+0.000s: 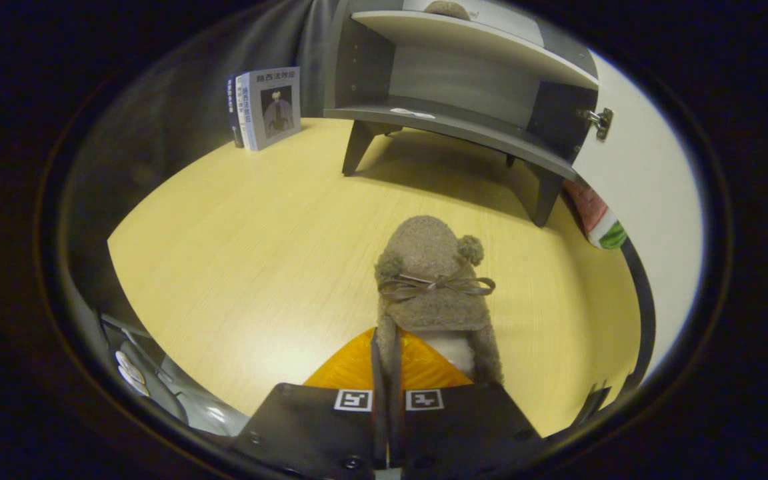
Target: Open the shoe cabinet door, grab the shoes and put them into the shoe cabinet, then close the shoe cabinet door.
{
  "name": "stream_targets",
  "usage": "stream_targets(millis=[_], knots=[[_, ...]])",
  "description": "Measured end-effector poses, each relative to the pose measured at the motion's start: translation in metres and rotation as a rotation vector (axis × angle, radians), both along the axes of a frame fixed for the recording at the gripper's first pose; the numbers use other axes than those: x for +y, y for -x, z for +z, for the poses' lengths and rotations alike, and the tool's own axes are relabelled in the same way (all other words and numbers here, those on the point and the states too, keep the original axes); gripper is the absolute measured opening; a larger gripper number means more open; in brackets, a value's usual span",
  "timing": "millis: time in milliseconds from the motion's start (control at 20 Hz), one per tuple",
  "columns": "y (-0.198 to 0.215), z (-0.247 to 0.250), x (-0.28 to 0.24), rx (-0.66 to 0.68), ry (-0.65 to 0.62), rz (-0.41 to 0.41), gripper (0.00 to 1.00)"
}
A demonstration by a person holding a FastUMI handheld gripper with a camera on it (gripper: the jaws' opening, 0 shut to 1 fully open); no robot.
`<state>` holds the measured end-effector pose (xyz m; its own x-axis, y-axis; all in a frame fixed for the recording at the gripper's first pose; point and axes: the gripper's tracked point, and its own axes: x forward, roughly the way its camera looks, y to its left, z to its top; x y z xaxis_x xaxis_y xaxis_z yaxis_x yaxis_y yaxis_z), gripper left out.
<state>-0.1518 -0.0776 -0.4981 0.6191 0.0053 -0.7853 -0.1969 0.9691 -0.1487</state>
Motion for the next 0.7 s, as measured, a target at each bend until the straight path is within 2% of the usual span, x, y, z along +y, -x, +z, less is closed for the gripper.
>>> stream_targets(millis=[700], knots=[[0.002, 0.045, 0.01, -0.056, -0.101, -0.147, 0.03]])
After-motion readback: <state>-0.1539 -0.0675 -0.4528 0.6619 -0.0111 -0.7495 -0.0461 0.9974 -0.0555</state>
